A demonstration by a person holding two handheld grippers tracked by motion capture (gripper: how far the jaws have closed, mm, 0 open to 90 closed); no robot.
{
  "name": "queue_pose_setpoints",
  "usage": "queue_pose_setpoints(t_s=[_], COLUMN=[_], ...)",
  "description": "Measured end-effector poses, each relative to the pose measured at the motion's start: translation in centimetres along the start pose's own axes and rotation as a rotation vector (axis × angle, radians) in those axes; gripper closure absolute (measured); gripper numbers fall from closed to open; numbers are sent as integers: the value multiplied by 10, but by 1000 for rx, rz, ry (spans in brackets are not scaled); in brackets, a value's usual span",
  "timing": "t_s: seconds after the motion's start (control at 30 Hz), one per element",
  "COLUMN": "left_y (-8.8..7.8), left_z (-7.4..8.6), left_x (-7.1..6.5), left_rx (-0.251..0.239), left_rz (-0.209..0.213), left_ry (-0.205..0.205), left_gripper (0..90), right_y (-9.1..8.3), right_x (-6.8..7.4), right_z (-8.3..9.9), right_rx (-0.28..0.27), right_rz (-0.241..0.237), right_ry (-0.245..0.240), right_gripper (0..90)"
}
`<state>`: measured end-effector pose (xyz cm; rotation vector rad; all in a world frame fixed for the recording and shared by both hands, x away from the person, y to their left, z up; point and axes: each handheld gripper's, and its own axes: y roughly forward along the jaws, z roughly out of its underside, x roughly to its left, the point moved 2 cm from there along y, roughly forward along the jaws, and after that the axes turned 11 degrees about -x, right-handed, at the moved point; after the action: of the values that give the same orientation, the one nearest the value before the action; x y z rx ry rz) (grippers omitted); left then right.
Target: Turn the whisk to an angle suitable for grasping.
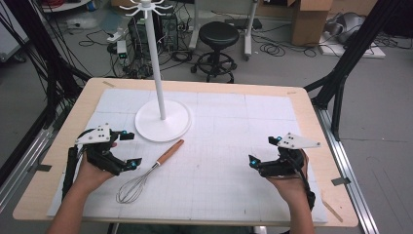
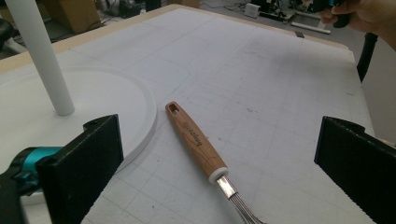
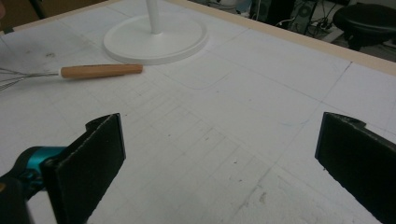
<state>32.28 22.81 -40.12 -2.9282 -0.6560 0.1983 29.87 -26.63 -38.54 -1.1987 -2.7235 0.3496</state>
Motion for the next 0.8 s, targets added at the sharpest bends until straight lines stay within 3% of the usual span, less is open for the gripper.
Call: queue_pose_setpoints(t_s=[0.4, 0.8], left_y=[19, 34], left_z=[-12, -22], left_x=[-4, -3], left_rx=[89, 139], left_rz=[-20, -28], left_ry=[9, -1], left_gripper=[17, 17], right_y=[1, 6], right_x=[1, 2], right_z=[-2, -1], right_rx=[0, 21], right_rz=[-16, -17], right_ry=[12, 10], right_gripper=[4, 4])
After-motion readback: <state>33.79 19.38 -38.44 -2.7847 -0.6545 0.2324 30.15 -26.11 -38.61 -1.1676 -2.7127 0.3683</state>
